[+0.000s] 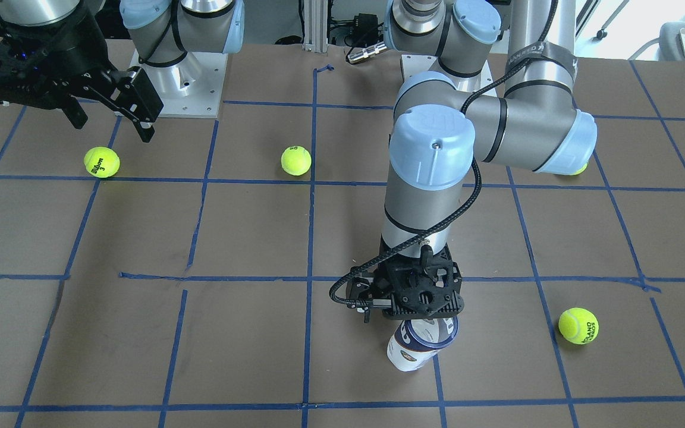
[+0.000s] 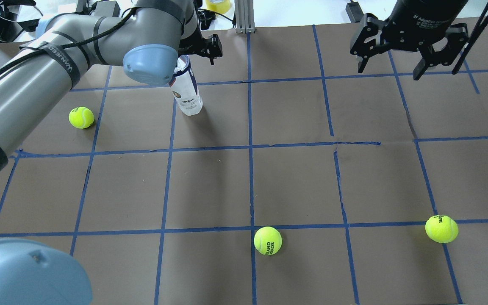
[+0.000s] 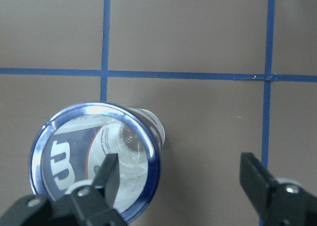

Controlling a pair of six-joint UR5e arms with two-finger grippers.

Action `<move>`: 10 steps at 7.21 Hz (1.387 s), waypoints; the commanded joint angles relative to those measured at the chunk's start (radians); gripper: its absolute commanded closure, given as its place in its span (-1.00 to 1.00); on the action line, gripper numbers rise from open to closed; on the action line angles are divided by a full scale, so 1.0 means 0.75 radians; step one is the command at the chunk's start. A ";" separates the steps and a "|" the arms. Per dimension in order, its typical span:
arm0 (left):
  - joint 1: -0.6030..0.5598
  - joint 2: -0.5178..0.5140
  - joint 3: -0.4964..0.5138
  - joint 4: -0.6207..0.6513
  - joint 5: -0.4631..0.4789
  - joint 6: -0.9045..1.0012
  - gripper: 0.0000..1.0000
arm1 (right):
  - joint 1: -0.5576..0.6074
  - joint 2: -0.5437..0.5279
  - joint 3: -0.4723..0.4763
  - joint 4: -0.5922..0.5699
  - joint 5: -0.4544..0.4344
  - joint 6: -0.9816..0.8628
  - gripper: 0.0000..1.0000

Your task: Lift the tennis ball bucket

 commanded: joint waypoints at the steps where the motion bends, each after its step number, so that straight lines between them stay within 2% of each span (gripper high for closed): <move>1: 0.012 0.083 0.060 -0.221 -0.024 -0.002 -1.00 | 0.002 -0.003 -0.004 -0.005 0.001 0.000 -1.00; 3: 0.079 0.183 0.161 -0.519 -0.018 0.022 -1.00 | 0.043 -0.011 -0.006 -0.033 -0.003 -0.055 -1.00; 4: 0.153 0.234 0.167 -0.606 -0.020 0.047 -1.00 | 0.065 -0.011 -0.006 -0.058 -0.003 -0.057 -1.00; 5: 0.232 0.275 0.141 -0.639 -0.022 0.195 -1.00 | 0.070 -0.003 -0.004 -0.074 -0.001 -0.057 -1.00; 8: 0.351 0.368 0.014 -0.666 -0.067 0.245 -1.00 | 0.070 0.001 0.000 -0.072 -0.005 -0.084 -1.00; 9: 0.360 0.402 -0.037 -0.664 -0.138 0.256 -1.00 | 0.070 0.003 0.002 -0.072 -0.005 -0.084 -1.00; 10: 0.364 0.429 -0.084 -0.648 -0.139 0.290 -1.00 | 0.070 0.001 0.002 -0.072 -0.003 -0.084 -1.00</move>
